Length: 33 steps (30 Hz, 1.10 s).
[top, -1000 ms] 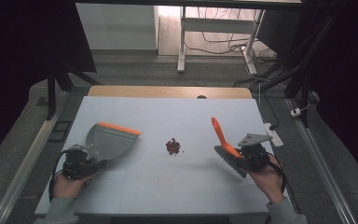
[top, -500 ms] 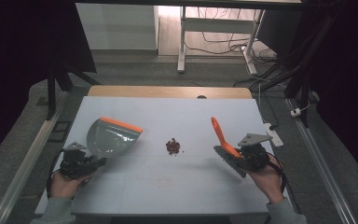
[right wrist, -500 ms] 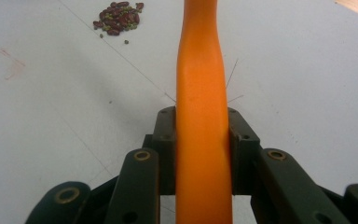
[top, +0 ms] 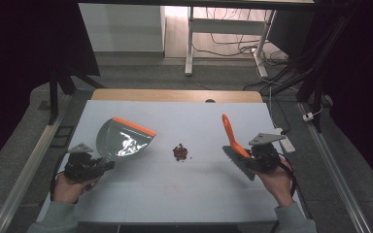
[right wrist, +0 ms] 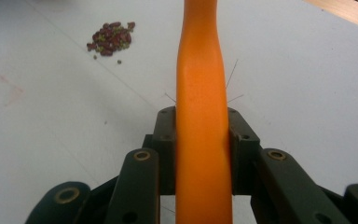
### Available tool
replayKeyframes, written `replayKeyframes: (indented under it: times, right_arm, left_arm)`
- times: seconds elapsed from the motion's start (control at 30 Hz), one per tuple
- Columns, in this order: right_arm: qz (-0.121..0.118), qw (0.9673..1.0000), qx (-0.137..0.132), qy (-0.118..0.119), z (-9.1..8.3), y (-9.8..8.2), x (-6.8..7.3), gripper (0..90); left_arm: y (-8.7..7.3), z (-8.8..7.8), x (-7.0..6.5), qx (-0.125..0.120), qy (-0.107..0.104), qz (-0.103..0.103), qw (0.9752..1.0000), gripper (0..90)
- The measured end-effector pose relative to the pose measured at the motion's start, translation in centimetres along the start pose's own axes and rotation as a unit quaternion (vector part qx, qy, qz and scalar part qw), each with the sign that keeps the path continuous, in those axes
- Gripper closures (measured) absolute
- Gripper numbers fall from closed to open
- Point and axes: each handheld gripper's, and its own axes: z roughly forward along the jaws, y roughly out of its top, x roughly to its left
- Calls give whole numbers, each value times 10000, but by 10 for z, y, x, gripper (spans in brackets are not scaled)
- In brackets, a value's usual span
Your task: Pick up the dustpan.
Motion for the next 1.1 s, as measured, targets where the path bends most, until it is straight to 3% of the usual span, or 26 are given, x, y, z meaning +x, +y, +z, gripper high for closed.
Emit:
replayKeyframes:
  times: [0.43, 0.8, 1.1]
  right_arm:
    - [166, 9998, -118, -7, 4, 14, 1, 708]
    - [61, 9997, -241, 27, 5, 22, 4, 708]
    - [-74, 9998, -186, 87, 11, 24, 7, 708]
  left_arm:
    - [6, -5, -6, -167, -388, 362, 9985, 616]
    - [6, -13, -17, -334, -565, 690, 9955, 616]
    - [6, -14, -25, -92, -720, 935, 9930, 616]
